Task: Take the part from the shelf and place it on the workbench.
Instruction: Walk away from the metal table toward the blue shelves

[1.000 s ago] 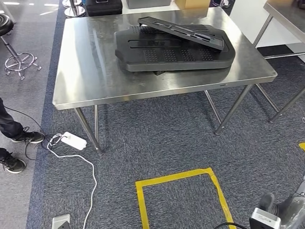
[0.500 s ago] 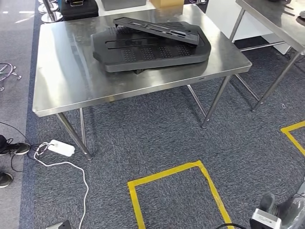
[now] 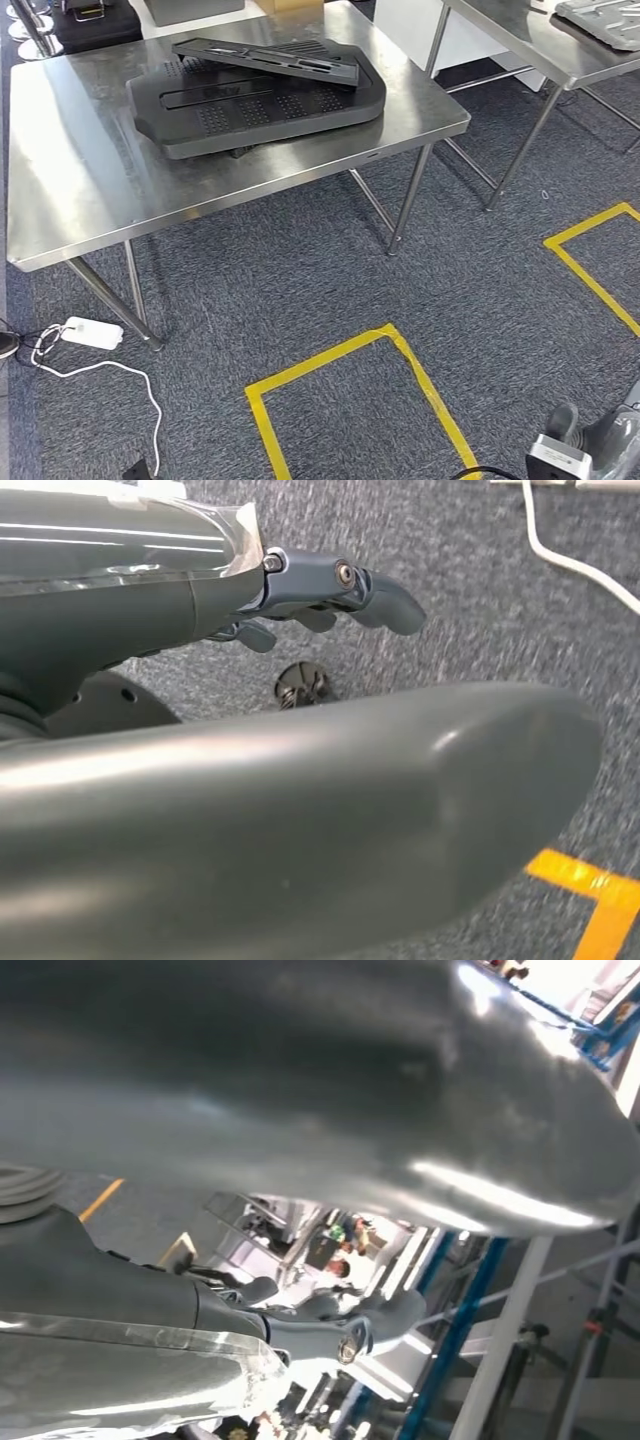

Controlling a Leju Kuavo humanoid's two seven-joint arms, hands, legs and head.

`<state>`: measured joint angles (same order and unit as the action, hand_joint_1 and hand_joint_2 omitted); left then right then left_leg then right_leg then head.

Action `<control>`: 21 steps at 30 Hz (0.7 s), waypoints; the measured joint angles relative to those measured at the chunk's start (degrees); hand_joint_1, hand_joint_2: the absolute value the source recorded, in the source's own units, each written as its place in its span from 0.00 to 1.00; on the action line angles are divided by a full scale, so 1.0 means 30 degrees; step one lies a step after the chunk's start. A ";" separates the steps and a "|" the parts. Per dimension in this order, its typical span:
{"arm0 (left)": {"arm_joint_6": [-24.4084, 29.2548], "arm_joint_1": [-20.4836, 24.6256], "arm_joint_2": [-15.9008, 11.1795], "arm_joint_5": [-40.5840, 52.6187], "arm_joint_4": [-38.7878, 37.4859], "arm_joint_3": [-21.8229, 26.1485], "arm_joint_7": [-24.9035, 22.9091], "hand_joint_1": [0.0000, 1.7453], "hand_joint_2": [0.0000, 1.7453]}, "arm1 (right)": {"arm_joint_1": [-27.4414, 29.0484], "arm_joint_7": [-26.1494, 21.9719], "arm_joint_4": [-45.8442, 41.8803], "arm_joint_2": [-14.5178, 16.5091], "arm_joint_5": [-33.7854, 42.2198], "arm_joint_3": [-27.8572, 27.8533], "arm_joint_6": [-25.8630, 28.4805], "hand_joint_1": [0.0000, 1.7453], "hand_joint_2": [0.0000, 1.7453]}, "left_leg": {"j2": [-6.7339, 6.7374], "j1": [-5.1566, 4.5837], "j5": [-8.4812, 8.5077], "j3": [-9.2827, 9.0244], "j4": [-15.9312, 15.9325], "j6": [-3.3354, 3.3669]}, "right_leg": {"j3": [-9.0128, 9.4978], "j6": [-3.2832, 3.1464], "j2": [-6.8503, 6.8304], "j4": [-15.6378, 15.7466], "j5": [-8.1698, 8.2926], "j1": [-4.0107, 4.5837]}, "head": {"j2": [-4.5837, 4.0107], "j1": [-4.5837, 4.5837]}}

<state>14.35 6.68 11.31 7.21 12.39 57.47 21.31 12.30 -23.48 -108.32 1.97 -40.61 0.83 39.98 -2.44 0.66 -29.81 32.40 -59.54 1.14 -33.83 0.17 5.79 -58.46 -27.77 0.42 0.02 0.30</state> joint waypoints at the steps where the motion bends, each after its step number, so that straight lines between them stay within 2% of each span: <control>1: 0.0002 0.0020 0.0007 -0.0004 0.0000 0.0002 0.0004 0.00 0.00 | 0.0019 0.0026 -0.0002 -0.0018 0.0013 -0.0002 0.0002 0.00 0.00 | 0.0131 0.0000 0.0044 -0.0024 0.0047 0.0091 | -0.0027 0.0097 -0.0034 -0.0023 -0.0025 -0.0025 | 0.0000 0.0005; 3: 0.0000 0.0053 0.0022 0.0000 0.0000 0.0004 0.0009 0.00 0.00 | -0.0003 0.0060 -0.0011 -0.0062 0.0027 0.0004 0.0009 0.00 0.00 | 0.0447 0.0066 0.0111 -0.0117 0.0172 0.0276 | -0.0287 0.0319 -0.0645 -0.0671 -0.0498 -0.0024 | 0.0000 -0.0033; 5: 0.0000 0.0039 0.0018 0.0000 0.0000 0.0002 0.0011 0.00 0.00 | -0.0051 0.0091 -0.0011 -0.0087 0.0047 0.0013 0.0015 0.00 0.00 | 0.0803 0.0080 0.0102 -0.0173 0.0216 0.0368 | -0.1249 0.0571 -0.1440 -0.2777 -0.1632 -0.0120 | 0.0000 -0.0067; 6: 0.0002 0.0021 0.0009 0.0000 0.0000 0.0002 0.0013 0.00 0.00 | -0.0050 0.0104 0.0000 -0.0095 0.0062 0.0015 0.0015 0.00 0.00 | 0.1000 0.0074 0.0082 -0.0176 0.0214 0.0378 | -0.1880 0.0690 -0.1598 -0.4074 -0.2165 -0.0218 | 0.0000 -0.0067; 7: 0.0005 0.0008 0.0000 0.0000 0.0000 0.0002 0.0020 0.00 0.00 | -0.0029 0.0111 0.0014 -0.0100 0.0073 0.0013 0.0015 0.00 0.00 | 0.1191 0.0069 0.0060 -0.0182 0.0211 0.0373 | -0.2365 0.0794 -0.1682 -0.5040 -0.2445 -0.0315 | 0.0000 -0.0067; 8: 0.0007 0.0007 -0.0009 0.0000 0.0000 0.0004 0.0029 0.00 0.00 | -0.0007 0.0111 0.0031 -0.0107 0.0080 0.0013 0.0015 0.00 0.00 | 0.1370 0.0071 0.0032 -0.0197 0.0209 0.0355 | -0.2533 0.0884 -0.1736 -0.5361 -0.2365 -0.0399 | 0.0000 -0.0069; 9: 0.0007 0.0013 -0.0011 0.0000 0.0000 0.0004 0.0036 0.00 0.00 | 0.0002 0.0111 0.0046 -0.0113 0.0086 0.0013 0.0015 0.00 0.00 | 0.1524 0.0078 -0.0004 -0.0233 0.0209 0.0324 | -0.2300 0.0945 -0.1803 -0.4875 -0.1932 -0.0465 | 0.0000 -0.0069; 11: 0.0004 0.0033 -0.0011 0.0000 0.0000 0.0004 0.0051 0.00 0.00 | -0.0011 0.0111 0.0055 -0.0118 0.0091 0.0015 0.0015 0.00 0.00 | 0.1787 0.0096 -0.0102 -0.0364 0.0213 0.0206 | -0.0999 0.0994 -0.2266 -0.2306 -0.0675 -0.0501 | 0.0000 -0.0073; 13: 0.0002 0.0034 -0.0013 0.0000 0.0000 0.0004 0.0062 0.00 0.00 | -0.0038 0.0111 0.0049 -0.0122 0.0102 0.0016 0.0013 0.00 0.00 | 0.1996 0.0051 -0.0216 -0.0463 0.0206 0.0007 | -0.0037 0.0820 -0.2730 -0.0329 -0.0041 -0.0363 | 0.0000 -0.0055; 14: 0.0002 0.0028 -0.0011 0.0000 0.0000 0.0004 0.0065 0.00 0.00 | -0.0036 0.0111 0.0049 -0.0124 0.0109 0.0016 0.0013 0.00 0.00 | 0.2100 0.0035 -0.0256 -0.0493 0.0217 -0.0107 | 0.0081 0.0696 -0.2809 -0.0021 -0.0050 -0.0269 | 0.0000 -0.0046; 16: 0.0002 0.0029 0.0013 0.0000 0.0000 0.0004 0.0064 0.00 0.00 | -0.0004 0.0111 0.0031 -0.0133 0.0128 0.0007 0.0016 0.00 0.00 | 0.2316 0.0091 -0.0324 -0.0586 0.0280 -0.0359 | 0.0062 0.0387 -0.2510 0.0066 -0.0018 -0.0178 | 0.0000 -0.0033; 18: -0.0002 0.0055 0.0033 0.0000 0.0000 0.0004 0.0064 0.00 0.00 | -0.0014 0.0104 -0.0016 -0.0140 0.0131 0.0000 0.0018 0.00 0.00 | 0.2007 0.0169 -0.0735 -0.0502 -0.0158 -0.0509 | 0.0167 0.0084 -0.2211 0.0255 0.0083 -0.0192 | 0.0000 -0.0031; 19: -0.0003 0.0057 0.0037 0.0002 0.0000 0.0004 0.0064 0.00 0.00 | -0.0030 0.0100 -0.0036 -0.0140 0.0130 0.0002 0.0018 0.00 0.00 | 0.1692 0.0176 -0.1202 -0.0195 -0.0903 -0.0522 | 0.0227 -0.0058 -0.2070 0.0337 0.0121 -0.0216 | 0.0000 -0.0020; 21: -0.0002 0.0004 0.0026 0.0002 0.0000 0.0007 0.0062 0.00 0.00 | -0.0033 0.0096 -0.0033 -0.0140 0.0131 0.0009 0.0015 0.00 0.00 | 0.1166 0.0131 -0.2334 0.0990 -0.3359 -0.0464 | 0.0244 -0.0227 -0.1751 0.0342 0.0099 -0.0159 | 0.0000 -0.0011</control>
<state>14.35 6.69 11.39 7.22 12.39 57.49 21.49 12.21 -23.19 -108.42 1.55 -40.21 0.86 40.02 1.06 1.05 -36.81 35.37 -69.61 -0.25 -33.10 -0.51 0.54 -57.43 -27.47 -0.06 0.02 0.27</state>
